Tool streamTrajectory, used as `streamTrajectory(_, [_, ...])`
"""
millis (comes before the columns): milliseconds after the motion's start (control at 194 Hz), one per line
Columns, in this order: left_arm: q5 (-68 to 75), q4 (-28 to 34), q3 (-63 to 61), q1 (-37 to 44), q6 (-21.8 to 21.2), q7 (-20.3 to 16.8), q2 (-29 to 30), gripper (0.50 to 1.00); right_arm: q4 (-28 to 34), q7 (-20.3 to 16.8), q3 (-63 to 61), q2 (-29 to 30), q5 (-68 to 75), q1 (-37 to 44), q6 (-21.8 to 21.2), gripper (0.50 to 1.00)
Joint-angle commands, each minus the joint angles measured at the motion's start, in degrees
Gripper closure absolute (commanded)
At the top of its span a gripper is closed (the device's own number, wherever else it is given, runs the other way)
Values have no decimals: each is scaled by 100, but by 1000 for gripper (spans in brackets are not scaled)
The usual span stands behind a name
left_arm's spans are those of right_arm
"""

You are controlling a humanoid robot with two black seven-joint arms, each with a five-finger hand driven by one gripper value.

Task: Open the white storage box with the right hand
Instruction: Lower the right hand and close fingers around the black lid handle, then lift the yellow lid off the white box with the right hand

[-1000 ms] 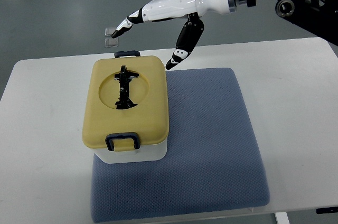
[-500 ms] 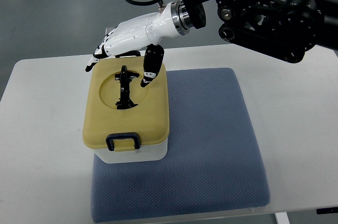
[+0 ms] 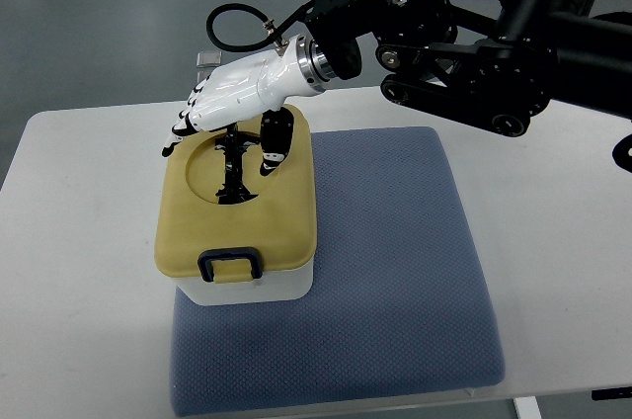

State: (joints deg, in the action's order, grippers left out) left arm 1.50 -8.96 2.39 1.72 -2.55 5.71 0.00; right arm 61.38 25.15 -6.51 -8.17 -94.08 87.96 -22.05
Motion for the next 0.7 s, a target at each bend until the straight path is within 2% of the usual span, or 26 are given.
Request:
streamTrajectory(0, [0, 0, -2, -5, 0, 0, 0, 500, -117, -1, 1, 61, -102, -15, 87, 574])
streamTrajectory(278, [0, 0, -2, 3, 0, 0, 0, 500, -249, -1, 1, 114, -252, -94, 139, 599])
streamTrajectory(407, [0, 0, -2, -5, 0, 0, 0, 500, -258, -1, 1, 122, -252, -121, 174, 687])
streamTrajectory(598, [0, 0, -2, 3, 0, 0, 0, 500, -275, -1, 1, 122, -260, -226, 289, 705])
streamTrajectory(696, [0, 0, -2, 3, 0, 0, 0, 500, -284, -1, 1, 114, -260, -226, 289, 775])
